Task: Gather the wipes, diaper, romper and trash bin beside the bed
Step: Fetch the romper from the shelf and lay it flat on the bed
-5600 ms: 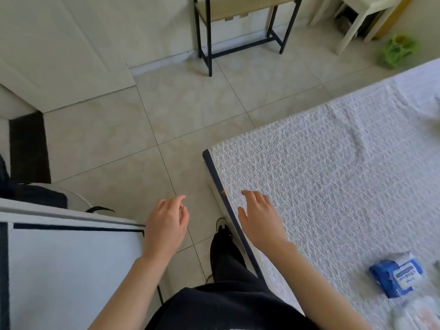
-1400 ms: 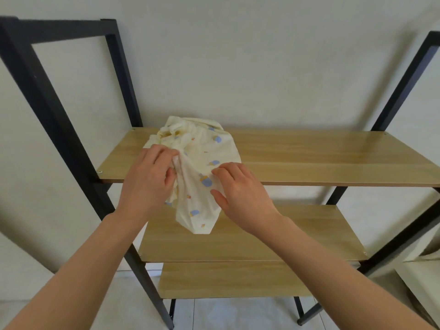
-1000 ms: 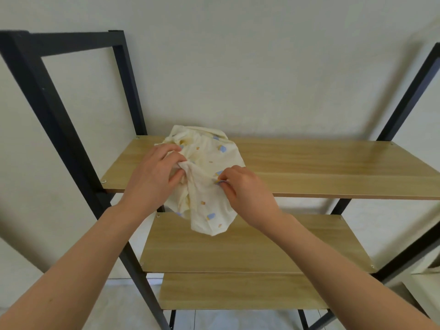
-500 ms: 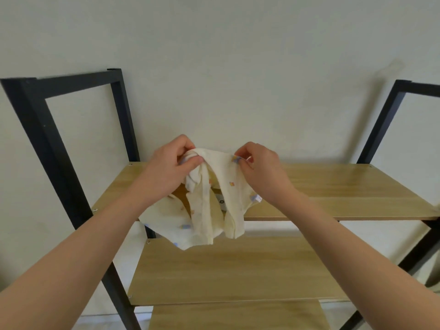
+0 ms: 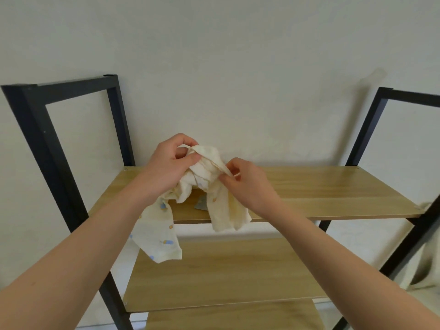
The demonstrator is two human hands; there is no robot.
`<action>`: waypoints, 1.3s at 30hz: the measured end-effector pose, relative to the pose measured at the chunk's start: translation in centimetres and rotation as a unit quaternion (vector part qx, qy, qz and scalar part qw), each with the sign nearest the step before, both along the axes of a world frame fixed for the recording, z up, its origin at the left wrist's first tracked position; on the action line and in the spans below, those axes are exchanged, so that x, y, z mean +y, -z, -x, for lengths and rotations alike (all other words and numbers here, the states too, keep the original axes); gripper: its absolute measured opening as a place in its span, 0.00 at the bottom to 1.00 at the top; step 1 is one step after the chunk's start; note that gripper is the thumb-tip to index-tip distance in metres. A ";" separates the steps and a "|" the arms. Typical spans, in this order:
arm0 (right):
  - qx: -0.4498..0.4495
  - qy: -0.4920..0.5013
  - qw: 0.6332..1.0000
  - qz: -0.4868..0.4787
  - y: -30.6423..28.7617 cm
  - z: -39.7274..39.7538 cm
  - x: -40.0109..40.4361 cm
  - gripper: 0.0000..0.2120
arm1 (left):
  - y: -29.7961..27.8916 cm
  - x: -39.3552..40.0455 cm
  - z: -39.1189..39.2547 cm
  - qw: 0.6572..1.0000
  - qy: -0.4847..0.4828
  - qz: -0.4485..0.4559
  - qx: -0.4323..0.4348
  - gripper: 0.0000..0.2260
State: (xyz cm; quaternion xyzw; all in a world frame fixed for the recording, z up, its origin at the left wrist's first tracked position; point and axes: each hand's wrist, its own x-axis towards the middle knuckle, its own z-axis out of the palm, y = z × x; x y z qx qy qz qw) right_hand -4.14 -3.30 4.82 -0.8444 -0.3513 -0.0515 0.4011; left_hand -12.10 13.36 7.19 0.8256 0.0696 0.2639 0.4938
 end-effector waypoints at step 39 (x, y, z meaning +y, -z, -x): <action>0.066 -0.017 0.978 -0.199 -5.0 7.3 -16.2 0.09 | 0.1 -14.8 11.0 0.993 0.039 -0.086 0.070 0.12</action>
